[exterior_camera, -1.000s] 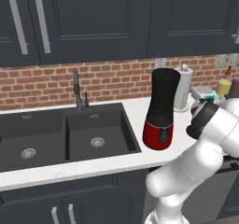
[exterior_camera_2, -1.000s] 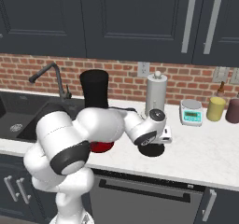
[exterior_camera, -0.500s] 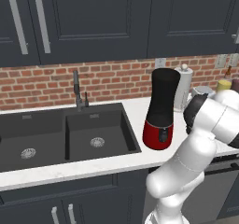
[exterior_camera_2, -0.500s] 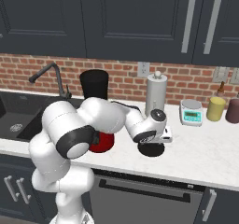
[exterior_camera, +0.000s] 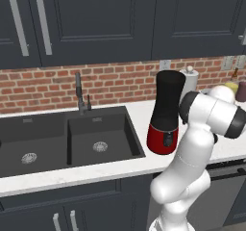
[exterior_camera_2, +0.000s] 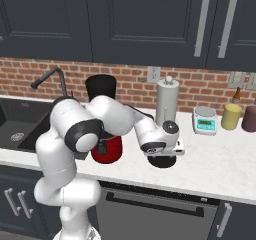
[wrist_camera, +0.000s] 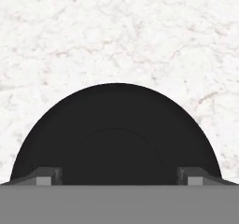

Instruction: Close the lid blender by securely placing the lid on top.

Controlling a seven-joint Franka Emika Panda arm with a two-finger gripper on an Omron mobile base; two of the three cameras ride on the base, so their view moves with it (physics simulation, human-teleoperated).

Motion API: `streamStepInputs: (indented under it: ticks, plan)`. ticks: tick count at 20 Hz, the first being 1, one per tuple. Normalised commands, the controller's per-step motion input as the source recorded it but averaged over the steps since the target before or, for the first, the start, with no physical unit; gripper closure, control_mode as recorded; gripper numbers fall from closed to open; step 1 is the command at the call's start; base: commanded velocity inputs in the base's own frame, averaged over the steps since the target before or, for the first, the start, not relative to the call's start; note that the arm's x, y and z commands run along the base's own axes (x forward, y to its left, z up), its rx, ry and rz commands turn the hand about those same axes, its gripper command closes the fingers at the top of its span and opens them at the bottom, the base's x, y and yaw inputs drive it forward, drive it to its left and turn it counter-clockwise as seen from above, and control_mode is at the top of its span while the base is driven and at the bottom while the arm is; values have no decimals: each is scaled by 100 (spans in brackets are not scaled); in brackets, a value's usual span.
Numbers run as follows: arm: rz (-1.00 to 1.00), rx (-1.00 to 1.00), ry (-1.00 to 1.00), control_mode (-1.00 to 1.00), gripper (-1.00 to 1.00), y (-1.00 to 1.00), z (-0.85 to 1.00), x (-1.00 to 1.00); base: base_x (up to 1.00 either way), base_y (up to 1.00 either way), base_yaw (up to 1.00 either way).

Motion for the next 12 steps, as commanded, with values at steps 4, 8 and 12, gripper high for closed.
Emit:
streamStepInputs:
  ticks: [4, 8, 12]
  plan:
    - [0, 0, 0, -100, 100, 0, -41, 0, 0, 0, 0]
    - [0, 0, 0, -100, 100, 0, -42, 0, 0, 0, 0]
    - [0, 0, 0, -100, 100, 0, -29, 2, 0, 0, 0]
